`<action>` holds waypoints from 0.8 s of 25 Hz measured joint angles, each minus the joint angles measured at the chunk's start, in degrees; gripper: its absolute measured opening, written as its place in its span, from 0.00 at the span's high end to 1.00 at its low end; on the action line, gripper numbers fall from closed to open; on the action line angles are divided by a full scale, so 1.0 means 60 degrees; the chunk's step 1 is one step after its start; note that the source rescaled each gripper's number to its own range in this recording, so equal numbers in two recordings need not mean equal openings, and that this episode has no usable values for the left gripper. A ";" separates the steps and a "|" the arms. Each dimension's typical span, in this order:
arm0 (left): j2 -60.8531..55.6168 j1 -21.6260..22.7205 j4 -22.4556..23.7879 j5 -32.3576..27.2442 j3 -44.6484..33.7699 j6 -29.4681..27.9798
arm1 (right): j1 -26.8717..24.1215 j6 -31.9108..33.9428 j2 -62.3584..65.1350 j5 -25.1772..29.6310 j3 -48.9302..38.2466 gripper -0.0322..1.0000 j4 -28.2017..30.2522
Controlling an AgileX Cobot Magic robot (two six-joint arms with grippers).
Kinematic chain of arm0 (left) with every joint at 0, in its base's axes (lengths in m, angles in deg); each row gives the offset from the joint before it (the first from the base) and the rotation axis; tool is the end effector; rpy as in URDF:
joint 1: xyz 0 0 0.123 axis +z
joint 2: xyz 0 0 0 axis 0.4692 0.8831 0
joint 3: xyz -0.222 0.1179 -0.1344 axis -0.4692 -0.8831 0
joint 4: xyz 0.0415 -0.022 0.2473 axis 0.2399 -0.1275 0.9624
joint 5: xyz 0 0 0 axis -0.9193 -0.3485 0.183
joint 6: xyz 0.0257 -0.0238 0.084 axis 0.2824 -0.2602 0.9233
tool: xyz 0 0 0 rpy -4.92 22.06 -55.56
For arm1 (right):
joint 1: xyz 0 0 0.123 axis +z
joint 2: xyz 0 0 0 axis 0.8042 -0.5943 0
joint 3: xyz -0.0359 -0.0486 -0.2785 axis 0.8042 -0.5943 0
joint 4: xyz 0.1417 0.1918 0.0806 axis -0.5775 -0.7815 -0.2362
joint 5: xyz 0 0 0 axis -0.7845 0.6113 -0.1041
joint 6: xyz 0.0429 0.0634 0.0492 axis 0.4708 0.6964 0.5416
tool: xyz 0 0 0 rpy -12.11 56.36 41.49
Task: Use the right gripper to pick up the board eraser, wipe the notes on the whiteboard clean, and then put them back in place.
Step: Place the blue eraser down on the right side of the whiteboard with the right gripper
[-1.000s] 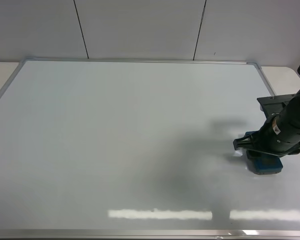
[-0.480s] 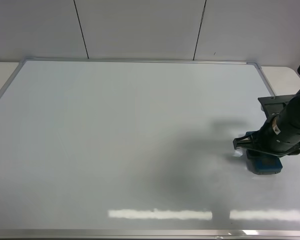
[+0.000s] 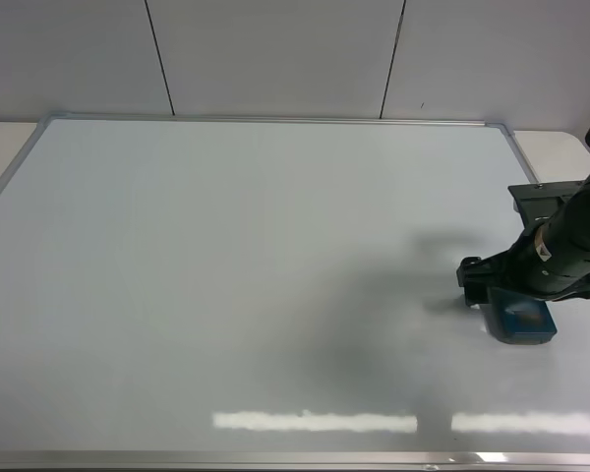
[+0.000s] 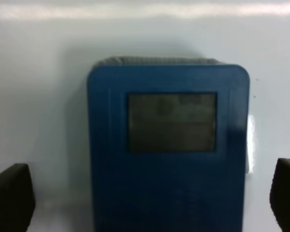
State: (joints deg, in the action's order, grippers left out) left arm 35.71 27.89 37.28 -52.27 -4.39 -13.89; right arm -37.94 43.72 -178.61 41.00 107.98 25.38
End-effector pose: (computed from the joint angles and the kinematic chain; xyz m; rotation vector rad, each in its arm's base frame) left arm -0.0061 -0.0070 0.2791 0.0524 2.0291 -0.0778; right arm 0.2269 0.0450 0.1181 -0.0244 2.8473 -0.1811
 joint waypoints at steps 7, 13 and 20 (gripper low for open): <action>0.0000 0.0000 0.0000 0.0000 0.0000 0.0000 | 0.0000 -0.0703 0.0000 -0.0204 0.0000 0.01 -0.0475; 0.0000 0.0000 0.0000 0.0000 0.0000 0.0000 | 0.0000 -0.0730 0.0230 -0.0150 0.0000 0.00 -0.0475; 0.0000 0.0000 0.0000 0.0000 0.0000 0.0000 | 0.0000 -0.1302 0.1436 0.0068 -0.0008 0.00 -0.1492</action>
State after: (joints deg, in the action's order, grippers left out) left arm 35.71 27.89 37.28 -52.27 -4.39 -13.89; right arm -37.94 35.91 -169.99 41.41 107.93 16.43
